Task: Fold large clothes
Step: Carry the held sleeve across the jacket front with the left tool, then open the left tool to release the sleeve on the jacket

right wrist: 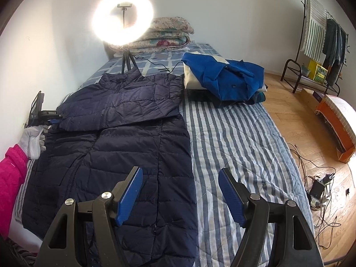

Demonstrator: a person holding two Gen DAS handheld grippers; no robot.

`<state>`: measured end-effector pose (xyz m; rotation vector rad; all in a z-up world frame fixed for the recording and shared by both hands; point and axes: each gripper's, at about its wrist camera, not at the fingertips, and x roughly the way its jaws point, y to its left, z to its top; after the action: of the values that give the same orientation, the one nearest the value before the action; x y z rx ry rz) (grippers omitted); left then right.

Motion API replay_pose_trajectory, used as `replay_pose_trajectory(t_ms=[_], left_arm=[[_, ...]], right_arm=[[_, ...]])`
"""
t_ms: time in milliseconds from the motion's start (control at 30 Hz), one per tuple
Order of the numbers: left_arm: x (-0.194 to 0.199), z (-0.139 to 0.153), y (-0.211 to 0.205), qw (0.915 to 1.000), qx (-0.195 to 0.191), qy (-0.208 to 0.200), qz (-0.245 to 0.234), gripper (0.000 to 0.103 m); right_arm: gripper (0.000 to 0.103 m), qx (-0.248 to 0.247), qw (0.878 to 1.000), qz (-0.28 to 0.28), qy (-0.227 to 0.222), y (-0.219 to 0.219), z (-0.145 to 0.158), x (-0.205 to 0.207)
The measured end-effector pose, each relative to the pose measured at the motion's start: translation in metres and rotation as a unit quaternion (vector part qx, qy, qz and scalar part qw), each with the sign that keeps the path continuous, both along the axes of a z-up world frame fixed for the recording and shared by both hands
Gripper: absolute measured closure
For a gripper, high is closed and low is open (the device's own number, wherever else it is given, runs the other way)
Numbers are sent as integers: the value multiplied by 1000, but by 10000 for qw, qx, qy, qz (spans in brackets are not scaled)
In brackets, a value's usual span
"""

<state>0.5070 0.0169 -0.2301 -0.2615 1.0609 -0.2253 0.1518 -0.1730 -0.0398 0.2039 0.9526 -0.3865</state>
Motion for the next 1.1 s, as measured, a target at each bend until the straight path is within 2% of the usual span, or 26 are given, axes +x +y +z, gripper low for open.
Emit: replay_pose_trajectory(t_ms=[33, 133, 300, 567, 700, 833, 933, 1000, 1033, 1067, 1100], left_arm=[[2, -2, -2, 10000, 17, 8, -39, 90], [5, -3, -13, 9992, 317, -125, -190, 94], [23, 1, -20, 9975, 636, -306, -103, 95], [50, -6, -27, 9962, 772, -397, 53, 96], [47, -13, -25, 9960, 799, -391, 88, 95], [40, -5, -27, 9951, 899, -422, 22, 95], [29, 14, -30, 9916, 1132, -619, -65, 88], [21, 29, -26, 9912, 1101, -729, -19, 71], [15, 40, -23, 9914, 1025, -809, 21, 58], [8, 52, -19, 9912, 944, -921, 70, 51], [0, 65, -16, 9907, 873, -1038, 70, 50]], right_arm=[[30, 21, 10000, -4, 9, -1, -1, 2], [30, 114, 9999, -16, 28, -2, -4, 5], [30, 356, 9993, -33, 47, -3, -8, 11], [30, 426, 9990, -69, 68, -3, -12, 18], [30, 379, 9992, -69, 70, -4, -12, 18], [30, 345, 9994, -100, 0, -6, -8, 14], [30, 310, 9994, -117, -84, -7, -4, 10], [30, 265, 9995, -111, -150, -8, 0, 7], [30, 247, 9995, -93, -184, -8, 2, 6], [30, 202, 9995, -73, -223, -7, 4, 4], [30, 142, 9995, -49, -274, -6, 7, 2]])
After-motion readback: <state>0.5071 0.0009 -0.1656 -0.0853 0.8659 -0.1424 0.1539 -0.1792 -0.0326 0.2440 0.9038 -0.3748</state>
